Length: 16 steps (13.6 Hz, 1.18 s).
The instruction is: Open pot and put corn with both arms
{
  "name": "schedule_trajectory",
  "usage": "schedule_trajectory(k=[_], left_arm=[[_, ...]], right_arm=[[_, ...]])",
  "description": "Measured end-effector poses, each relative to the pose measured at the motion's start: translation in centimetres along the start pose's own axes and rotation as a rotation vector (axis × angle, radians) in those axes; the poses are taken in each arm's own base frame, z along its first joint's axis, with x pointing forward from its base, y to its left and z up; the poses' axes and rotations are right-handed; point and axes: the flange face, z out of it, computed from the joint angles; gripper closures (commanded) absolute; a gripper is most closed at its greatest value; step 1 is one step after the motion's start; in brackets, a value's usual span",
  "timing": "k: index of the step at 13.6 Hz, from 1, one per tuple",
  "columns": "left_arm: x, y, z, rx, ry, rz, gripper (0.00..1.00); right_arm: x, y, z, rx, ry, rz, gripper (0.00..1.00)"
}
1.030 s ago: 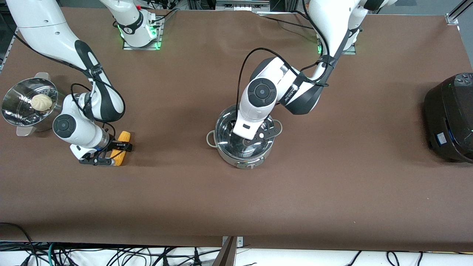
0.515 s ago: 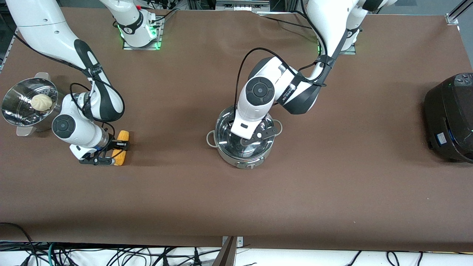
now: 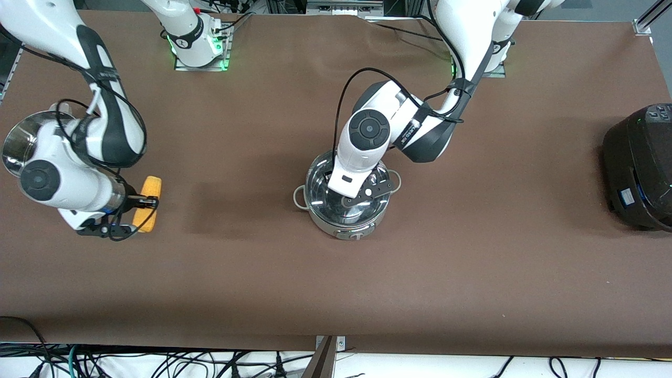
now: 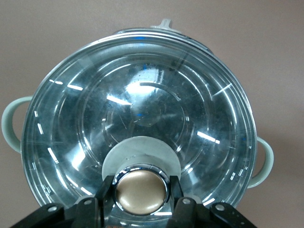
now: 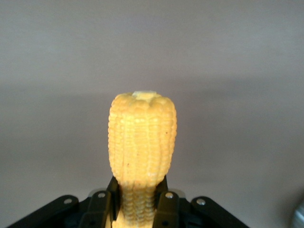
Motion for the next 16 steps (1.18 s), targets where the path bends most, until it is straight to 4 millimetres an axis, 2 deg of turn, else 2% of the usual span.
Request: schedule_trajectory(k=[3, 5, 7, 8, 10, 12, 14, 16], left_arm=[[0.2, -0.2, -1.0, 0.008, -0.003, -0.003, 1.0], [1.0, -1.2, -3.4, 0.012, -0.004, -0.021, 1.0], [2.7, -2.9, -6.8, -0.01, 0.003, -0.049, 1.0], [3.7, -4.0, -8.5, -0.025, 0.007, -0.047, 1.0], [5.9, -6.7, -11.1, -0.036, -0.004, -0.016, 1.0], [8.6, -10.4, -12.4, -0.018, -0.022, 0.024, 1.0], [11.7, -15.0, -13.0, -0.003, -0.047, 0.092, 1.0], [14.5, -20.1, -12.7, 0.007, -0.078, 0.185, 1.0]], right_arm=[[-0.6, 0.6, -7.2, -0.009, -0.019, 0.013, 1.0], [-1.7, 0.6, -11.7, -0.01, -0.016, 0.008, 1.0], [-2.8, -0.5, -15.0, -0.007, -0.021, -0.016, 1.0], [-3.1, -1.0, -15.8, -0.005, -0.02, -0.026, 1.0], [-3.2, -1.6, -16.0, -0.004, -0.02, -0.036, 1.0], [-3.1, -2.7, -15.7, 0.012, -0.026, -0.052, 1.0], [-3.6, -5.5, -16.0, 0.038, -0.027, -0.05, 1.0], [-4.7, -10.5, -16.7, 0.062, -0.023, -0.017, 1.0]])
